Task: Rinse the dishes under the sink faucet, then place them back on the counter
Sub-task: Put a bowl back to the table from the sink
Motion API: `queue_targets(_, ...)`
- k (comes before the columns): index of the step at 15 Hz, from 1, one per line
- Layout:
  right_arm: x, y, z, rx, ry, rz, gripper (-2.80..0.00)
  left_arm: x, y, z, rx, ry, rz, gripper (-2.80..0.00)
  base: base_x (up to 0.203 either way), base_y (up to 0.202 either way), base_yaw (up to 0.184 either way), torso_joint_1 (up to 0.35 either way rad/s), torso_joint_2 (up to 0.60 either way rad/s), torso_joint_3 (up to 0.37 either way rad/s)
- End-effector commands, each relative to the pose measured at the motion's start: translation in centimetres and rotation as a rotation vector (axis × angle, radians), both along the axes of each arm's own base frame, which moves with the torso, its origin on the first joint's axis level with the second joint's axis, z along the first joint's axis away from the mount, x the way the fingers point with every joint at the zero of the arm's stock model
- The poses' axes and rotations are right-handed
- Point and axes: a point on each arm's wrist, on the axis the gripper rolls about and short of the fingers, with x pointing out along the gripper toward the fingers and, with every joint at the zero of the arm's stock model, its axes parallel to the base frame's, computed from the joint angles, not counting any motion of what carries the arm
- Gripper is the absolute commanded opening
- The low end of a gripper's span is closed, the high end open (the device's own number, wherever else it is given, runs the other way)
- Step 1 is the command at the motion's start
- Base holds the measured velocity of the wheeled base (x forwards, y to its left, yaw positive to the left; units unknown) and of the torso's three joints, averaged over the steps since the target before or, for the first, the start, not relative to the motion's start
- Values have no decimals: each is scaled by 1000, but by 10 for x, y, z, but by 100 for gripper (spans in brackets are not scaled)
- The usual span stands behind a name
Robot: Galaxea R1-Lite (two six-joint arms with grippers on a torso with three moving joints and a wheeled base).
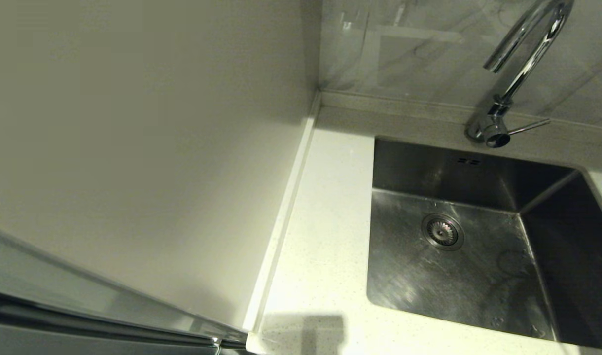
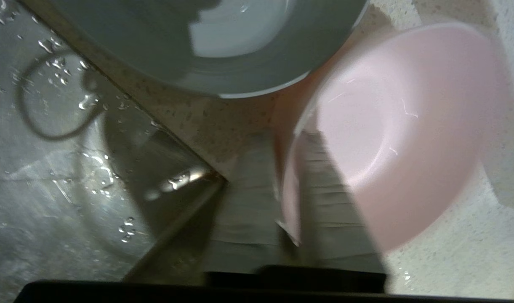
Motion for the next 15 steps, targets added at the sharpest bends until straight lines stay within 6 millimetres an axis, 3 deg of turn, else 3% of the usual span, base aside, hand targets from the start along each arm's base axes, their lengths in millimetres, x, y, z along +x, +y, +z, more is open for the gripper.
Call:
queue_targets(1,-1,-3,0,-5,-6,-12,0,0,0,0,-1,-4,1,-280,0,0,0,0,0,0)
queue_targets(5,-15,1,21,-53,-63,-34,0,0,0,0,0,-3,1,-280,0,0,0,0,0,0)
queue_targets(9,-45,25,65,-137,-201,-25,0,0,0,0,-1,-3,1,-280,0,0,0,0,0,0)
queue_targets(12,-74,64,94,-111,-356,133,0,0,0,0,-1,-5,0,-280,0,0,0,0,0,0)
queue_targets(15,-83,110,107,-36,-427,403,0,0,0,0,0,-3,1,-280,0,0,0,0,0,0)
